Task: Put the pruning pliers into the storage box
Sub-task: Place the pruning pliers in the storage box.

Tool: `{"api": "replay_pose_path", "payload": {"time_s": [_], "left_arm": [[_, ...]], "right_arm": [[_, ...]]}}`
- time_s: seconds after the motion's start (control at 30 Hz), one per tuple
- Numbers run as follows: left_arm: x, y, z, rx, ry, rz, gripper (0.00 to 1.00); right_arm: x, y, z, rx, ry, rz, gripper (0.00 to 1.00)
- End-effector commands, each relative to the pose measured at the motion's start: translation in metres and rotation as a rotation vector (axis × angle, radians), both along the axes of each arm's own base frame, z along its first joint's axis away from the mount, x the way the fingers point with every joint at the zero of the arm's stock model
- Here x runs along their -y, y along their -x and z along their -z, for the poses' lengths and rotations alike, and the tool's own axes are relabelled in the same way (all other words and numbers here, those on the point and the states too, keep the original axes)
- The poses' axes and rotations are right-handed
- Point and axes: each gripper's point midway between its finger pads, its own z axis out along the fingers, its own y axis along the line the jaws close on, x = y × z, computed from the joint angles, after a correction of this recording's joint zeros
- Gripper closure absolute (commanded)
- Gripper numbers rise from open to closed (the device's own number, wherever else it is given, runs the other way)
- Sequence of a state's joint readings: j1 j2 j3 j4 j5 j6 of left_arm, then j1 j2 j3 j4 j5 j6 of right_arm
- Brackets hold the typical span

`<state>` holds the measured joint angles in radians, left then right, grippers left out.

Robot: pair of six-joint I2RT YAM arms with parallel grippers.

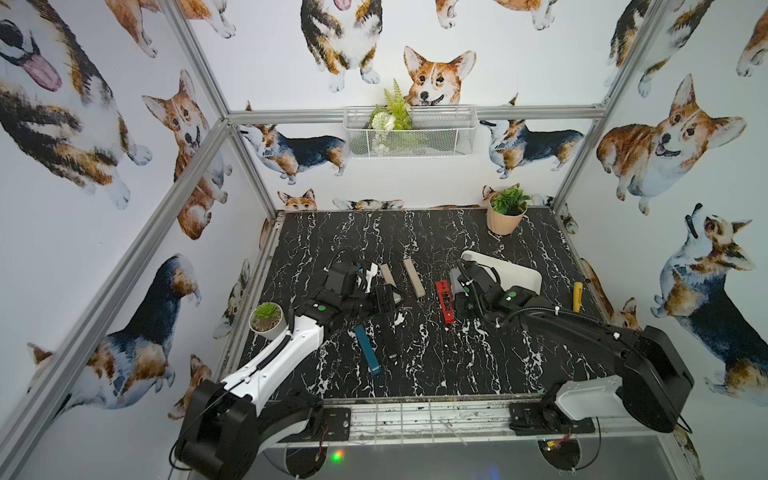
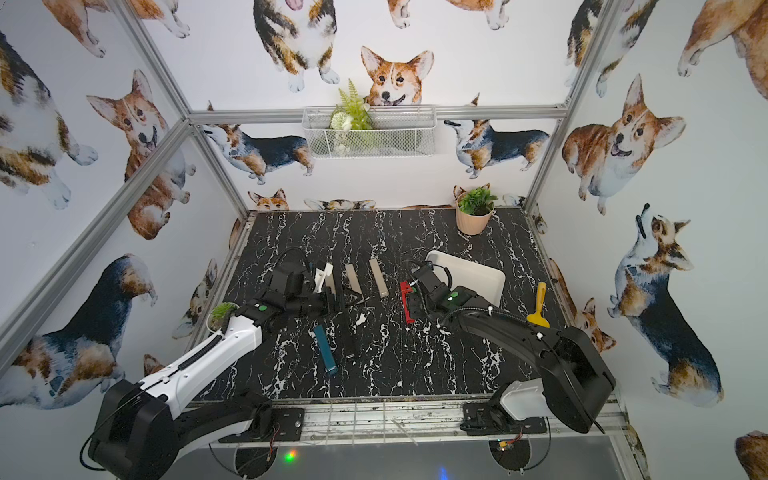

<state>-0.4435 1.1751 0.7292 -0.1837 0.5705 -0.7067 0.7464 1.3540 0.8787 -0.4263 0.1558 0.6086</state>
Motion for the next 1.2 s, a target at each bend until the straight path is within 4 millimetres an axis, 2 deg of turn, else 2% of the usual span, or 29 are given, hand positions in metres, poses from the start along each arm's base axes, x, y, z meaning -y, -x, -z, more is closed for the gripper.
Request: {"api": "replay_pose_path", "payload": {"time_s": [0.0,0.57,0.67,0.7,0.77,1.17], "left_arm": [[0.008,-0.01,-0.012,0.058,0.031,0.025,0.0],[0.018,-0.036,-0.018,0.092,0.025,0.044,0.0],[0.017,-0.037,-0.012,0.08,0.016,0.048,0.0],[0.018,-0.037,-0.011,0.076,0.016,0.049,0.0],[0.021,-0.045,-0.024,0.106,0.03,0.052,0.0],[0.018,-0.053,-0.026,0.116,0.024,0.059,0.0]], "right_arm": [[0.008,-0.008,-0.005,0.008,0.003,0.004,1.0],[0.054,-0.049,-0.006,0.003,-0.031,0.097,1.0],[0.059,-0.054,-0.003,0.0,-0.03,0.108,1.0],[0.06,-0.055,-0.001,-0.003,-0.031,0.11,1.0],[0.062,-0.058,0.001,-0.008,-0.031,0.116,1.0],[0.062,-0.077,0.007,-0.016,-0.044,0.125,1.0]]}}
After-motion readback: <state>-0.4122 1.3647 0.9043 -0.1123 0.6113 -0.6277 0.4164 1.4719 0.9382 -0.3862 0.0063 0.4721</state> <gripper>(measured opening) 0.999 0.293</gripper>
